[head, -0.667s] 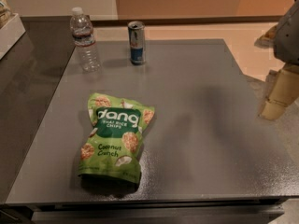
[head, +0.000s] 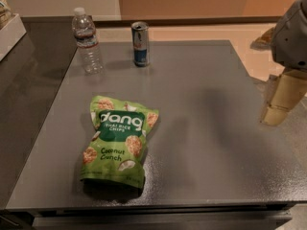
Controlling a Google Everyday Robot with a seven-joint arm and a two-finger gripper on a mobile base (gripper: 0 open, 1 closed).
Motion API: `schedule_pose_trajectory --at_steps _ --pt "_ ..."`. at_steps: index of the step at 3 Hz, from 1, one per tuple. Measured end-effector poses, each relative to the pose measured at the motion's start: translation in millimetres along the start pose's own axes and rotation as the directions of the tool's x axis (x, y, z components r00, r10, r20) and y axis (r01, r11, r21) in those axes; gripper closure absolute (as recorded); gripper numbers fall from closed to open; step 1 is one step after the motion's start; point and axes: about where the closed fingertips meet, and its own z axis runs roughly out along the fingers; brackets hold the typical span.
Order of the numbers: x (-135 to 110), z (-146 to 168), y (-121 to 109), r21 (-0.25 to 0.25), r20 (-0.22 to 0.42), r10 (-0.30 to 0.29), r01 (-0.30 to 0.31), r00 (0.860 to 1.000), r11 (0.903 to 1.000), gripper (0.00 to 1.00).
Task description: Pick green rice chip bag
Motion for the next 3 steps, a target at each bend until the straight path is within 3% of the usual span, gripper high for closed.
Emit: schedule_pose_trajectory --at_steps 1,2,3 --pt "-36 10 12 -0.024 0.032 -0.155 0.156 0.987 0.9875 0.00" --pt "-80 21 28 -0.026 0.065 -0.329 0.331 0.942 0.9433 0.00" --pt "-128 34 46 -0.009 0.098 -0.503 0.506 0.859 0.8623 0.00"
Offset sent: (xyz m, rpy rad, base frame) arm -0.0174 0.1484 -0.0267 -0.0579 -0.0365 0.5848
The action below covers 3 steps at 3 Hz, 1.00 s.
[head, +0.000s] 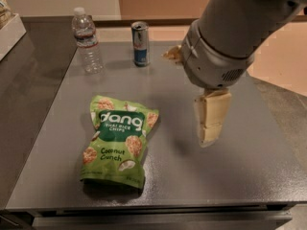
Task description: Pick green rice chip bag
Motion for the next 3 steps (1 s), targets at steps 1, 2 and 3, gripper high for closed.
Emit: schedule_pose_trajectory --at_steps 1,2,3 --pt "-43 19 -5 -0.014 0.012 -0.182 0.183 0.983 0.9831 0.00" --pt "-82 42 -2 -0.045 0.029 -0.357 0.358 0.934 0.9325 0.00" --pt "-109 74 5 -0.113 0.038 -0.518 0.518 0.855 0.8476 0.00"
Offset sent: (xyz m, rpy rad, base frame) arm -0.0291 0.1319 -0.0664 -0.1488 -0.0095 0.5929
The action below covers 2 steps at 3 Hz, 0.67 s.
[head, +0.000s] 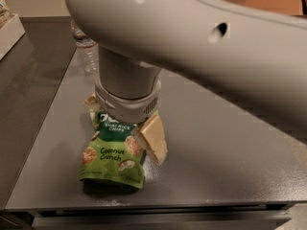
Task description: Pick green rice chip bag
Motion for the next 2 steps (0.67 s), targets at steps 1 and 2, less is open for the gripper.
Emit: schedule_pose_trajectory --at_steps 1,2 --pt "-17 33 -11 -0.083 0.005 -0.149 0.149 0.989 0.9854 0.00" --pt "-22 50 -17 -0.127 0.003 -0.204 0.203 0.979 0.9709 0.00"
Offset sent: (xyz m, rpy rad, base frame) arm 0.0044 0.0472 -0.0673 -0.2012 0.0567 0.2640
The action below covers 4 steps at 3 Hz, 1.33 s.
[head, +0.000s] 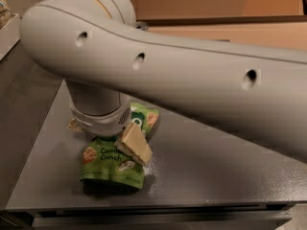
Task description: Pick green rice chip bag
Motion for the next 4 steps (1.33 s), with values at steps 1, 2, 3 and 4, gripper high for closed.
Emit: schedule_pose_trajectory --at_steps 1,2,3,4 --pt "8 6 -5 -0.036 -0.024 -0.023 0.023 0.999 0.9991 0.00" --pt "18 3 -5 -0.051 -0.042 -0.014 0.012 0.999 0.9986 0.18" --pt "28 -6 -3 -0.048 -0.053 0.002 -0.004 0.999 0.9988 0.41" --pt "35 -16 1 -0.039 -0.060 0.021 -0.024 0.998 0.9990 0.65"
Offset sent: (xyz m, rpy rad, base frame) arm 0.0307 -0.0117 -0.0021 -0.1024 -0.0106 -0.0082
